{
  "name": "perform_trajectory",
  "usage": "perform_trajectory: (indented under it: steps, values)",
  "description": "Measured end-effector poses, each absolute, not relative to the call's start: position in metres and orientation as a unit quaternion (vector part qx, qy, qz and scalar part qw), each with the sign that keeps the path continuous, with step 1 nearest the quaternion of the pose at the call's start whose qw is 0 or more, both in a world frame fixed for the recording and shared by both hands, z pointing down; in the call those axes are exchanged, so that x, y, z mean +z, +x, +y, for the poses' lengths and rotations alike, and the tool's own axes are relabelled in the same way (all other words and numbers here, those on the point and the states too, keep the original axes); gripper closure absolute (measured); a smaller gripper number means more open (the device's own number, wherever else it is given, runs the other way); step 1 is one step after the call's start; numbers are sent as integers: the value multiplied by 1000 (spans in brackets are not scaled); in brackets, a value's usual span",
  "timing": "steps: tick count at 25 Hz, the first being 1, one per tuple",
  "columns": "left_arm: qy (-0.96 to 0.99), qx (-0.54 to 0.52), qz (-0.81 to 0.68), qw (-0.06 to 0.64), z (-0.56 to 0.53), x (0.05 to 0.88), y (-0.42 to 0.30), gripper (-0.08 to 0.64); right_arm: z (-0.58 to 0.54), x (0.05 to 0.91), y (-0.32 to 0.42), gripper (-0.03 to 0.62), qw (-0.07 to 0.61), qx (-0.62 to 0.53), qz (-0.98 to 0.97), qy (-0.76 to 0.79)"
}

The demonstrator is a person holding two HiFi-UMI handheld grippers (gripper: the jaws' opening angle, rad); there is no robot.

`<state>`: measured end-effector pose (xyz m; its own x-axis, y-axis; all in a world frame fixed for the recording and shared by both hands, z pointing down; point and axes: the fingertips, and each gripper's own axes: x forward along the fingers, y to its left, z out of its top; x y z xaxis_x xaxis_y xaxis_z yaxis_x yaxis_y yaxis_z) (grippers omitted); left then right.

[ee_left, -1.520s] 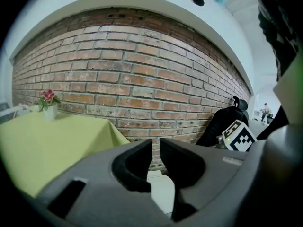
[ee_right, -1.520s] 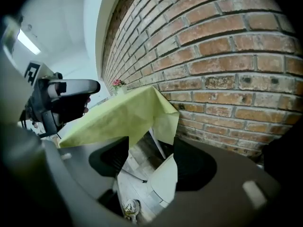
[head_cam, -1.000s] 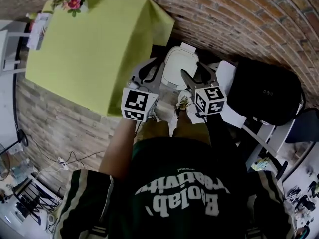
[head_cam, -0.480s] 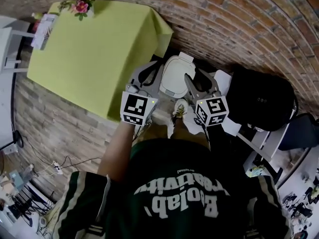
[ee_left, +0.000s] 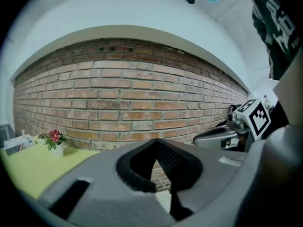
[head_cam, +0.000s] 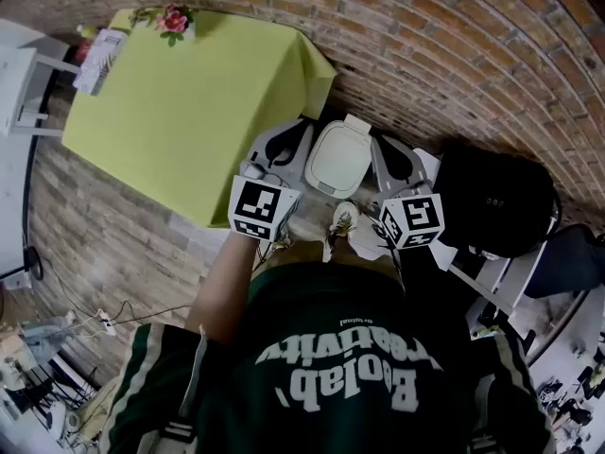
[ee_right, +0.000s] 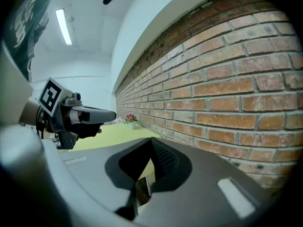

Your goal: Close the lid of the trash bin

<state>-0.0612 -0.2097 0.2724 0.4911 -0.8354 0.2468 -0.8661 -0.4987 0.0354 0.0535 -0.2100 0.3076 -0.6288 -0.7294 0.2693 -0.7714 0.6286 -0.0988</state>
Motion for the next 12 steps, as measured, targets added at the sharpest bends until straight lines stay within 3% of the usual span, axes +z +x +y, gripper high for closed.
perform_trajectory:
  steps: [12]
  values:
    - [853,91,-511,53,-216,251,-71,552,-216,282,48,583,91,75,-901,418]
